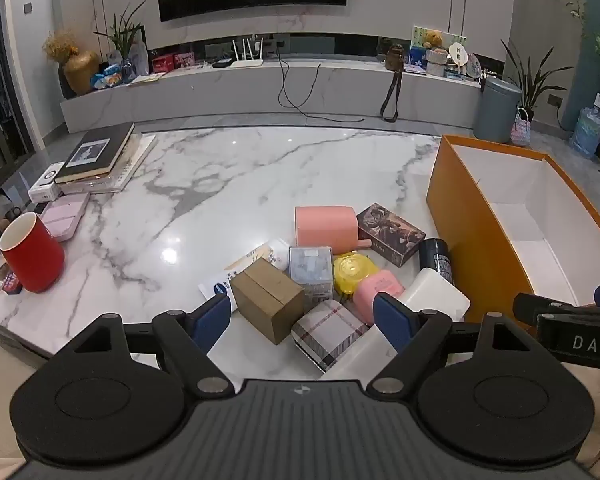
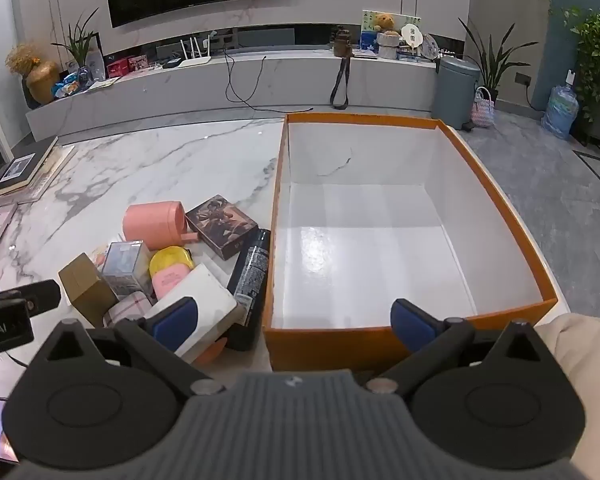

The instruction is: Organize rigid objects

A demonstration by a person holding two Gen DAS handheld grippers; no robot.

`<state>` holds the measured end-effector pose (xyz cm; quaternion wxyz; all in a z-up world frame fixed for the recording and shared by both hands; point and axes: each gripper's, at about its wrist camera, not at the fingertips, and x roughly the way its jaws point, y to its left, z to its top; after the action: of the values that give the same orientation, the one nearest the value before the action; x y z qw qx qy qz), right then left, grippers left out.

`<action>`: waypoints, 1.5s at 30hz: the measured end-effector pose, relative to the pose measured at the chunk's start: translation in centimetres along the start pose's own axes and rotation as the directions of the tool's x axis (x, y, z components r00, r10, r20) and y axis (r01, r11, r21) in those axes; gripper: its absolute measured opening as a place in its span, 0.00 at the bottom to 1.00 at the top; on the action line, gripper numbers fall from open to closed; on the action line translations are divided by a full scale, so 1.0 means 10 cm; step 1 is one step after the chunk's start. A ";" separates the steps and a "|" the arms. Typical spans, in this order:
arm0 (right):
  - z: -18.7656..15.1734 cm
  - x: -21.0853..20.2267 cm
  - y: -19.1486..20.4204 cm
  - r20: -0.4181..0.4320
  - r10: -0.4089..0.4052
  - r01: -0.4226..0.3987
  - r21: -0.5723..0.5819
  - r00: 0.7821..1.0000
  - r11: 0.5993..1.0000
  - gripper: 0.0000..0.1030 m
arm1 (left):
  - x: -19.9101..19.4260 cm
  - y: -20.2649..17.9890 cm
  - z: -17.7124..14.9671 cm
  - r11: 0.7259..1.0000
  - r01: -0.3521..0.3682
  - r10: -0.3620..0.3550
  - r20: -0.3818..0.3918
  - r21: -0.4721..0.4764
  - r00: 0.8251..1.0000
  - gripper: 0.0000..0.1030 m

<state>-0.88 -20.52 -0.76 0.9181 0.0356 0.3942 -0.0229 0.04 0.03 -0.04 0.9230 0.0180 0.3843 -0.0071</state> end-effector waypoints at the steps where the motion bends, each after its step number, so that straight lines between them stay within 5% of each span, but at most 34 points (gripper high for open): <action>1: 0.00 0.00 0.00 -0.002 -0.004 0.004 -0.002 1.000 1.000 0.98 | 0.01 0.00 0.00 1.000 0.001 -0.001 -0.002 -0.001 1.000 0.92; 45: -0.05 0.00 -0.02 -0.013 -0.001 0.001 -0.002 1.000 1.000 0.98 | -0.08 -0.08 0.00 1.000 0.012 -0.012 0.029 0.009 1.000 0.92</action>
<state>-1.25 -20.67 -1.12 0.9154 0.0350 0.4003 -0.0227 -0.59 -0.72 0.50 0.9284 0.0196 0.3708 -0.0145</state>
